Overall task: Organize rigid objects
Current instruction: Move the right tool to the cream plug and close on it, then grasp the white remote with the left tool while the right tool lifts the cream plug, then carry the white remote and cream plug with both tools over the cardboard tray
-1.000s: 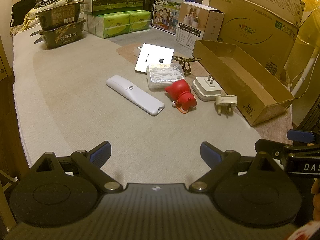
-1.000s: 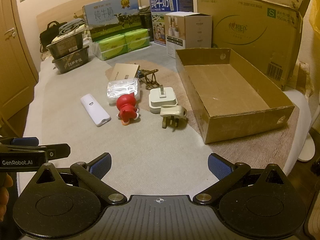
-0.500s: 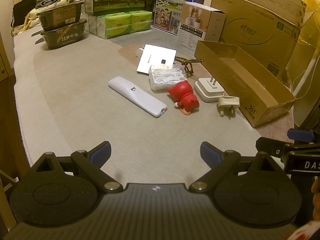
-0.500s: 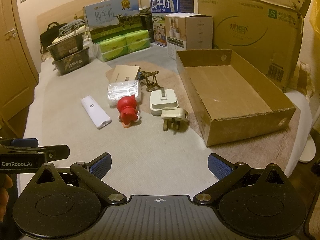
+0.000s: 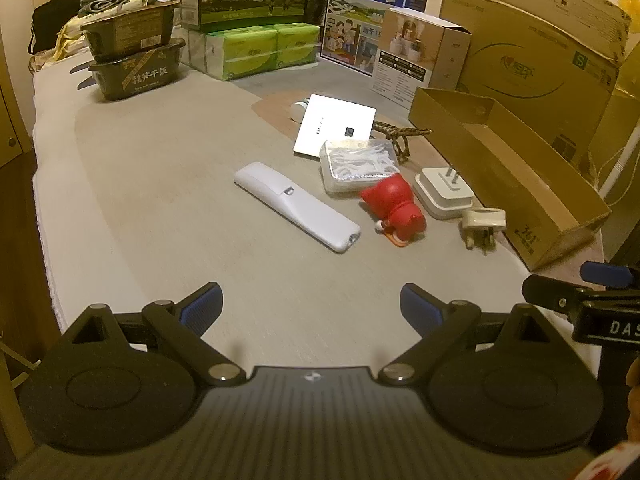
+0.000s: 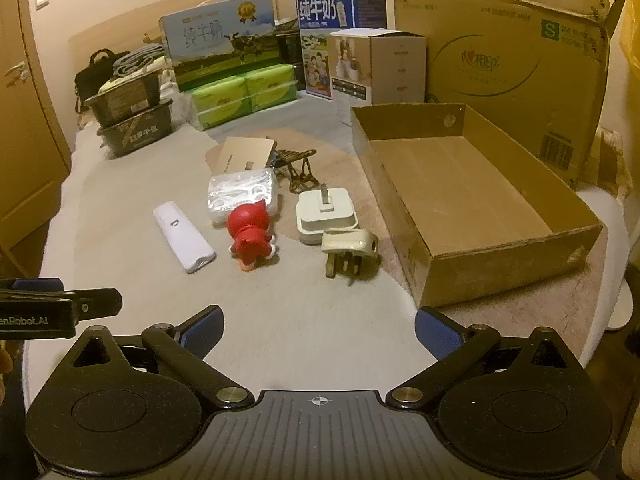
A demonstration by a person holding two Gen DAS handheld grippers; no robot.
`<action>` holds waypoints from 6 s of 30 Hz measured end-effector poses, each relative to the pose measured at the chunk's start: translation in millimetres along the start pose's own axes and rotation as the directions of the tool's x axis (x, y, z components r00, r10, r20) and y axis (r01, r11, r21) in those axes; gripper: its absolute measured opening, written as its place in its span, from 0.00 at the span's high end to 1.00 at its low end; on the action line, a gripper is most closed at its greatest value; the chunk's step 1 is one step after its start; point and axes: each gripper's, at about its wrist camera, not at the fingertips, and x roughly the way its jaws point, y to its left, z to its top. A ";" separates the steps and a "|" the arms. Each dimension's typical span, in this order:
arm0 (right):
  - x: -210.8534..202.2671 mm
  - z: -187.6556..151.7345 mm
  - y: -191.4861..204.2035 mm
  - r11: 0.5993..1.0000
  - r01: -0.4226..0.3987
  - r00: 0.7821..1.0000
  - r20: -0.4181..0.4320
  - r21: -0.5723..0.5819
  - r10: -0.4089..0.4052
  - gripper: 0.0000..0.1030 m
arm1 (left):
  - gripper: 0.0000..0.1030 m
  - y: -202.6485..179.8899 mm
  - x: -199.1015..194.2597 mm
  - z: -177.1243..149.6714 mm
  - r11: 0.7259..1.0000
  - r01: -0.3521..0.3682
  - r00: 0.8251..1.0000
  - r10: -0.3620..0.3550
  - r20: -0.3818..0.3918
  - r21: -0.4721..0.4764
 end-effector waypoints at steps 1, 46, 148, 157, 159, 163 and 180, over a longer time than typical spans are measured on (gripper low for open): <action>2.7 1.0 -0.7 1.000 0.001 1.000 -0.002 0.003 -0.001 0.07 | 0.09 1.0 2.1 1.4 1.000 0.000 1.000 0.000 0.000 0.000; 113.5 23.1 12.1 0.961 0.245 0.967 0.103 -0.127 -0.233 0.44 | 0.09 16.3 91.3 39.4 0.998 0.054 0.999 -0.055 -0.005 -0.026; 91.2 1.2 12.6 1.000 -0.015 0.997 0.070 0.022 0.014 0.51 | 0.67 16.1 108.2 22.3 0.986 -0.033 0.999 0.029 0.030 0.161; 69.5 1.8 14.6 1.000 0.000 0.995 0.104 -0.010 0.001 0.51 | 0.67 11.4 81.3 19.7 0.988 -0.020 0.999 0.013 0.046 0.151; 62.6 1.7 14.2 1.000 0.000 0.994 0.111 -0.009 0.001 0.51 | 0.67 8.5 72.2 18.8 0.989 -0.018 0.999 0.010 0.052 0.147; 46.4 1.3 12.3 1.000 0.002 0.991 0.131 -0.004 -0.001 0.51 | 0.67 0.5 55.2 17.1 0.990 -0.011 0.998 0.002 0.064 0.143; -12.0 -4.6 -3.6 0.999 0.023 0.977 0.213 0.030 -0.029 0.51 | 0.67 -43.1 1.9 12.1 0.983 0.047 0.990 -0.069 0.119 0.178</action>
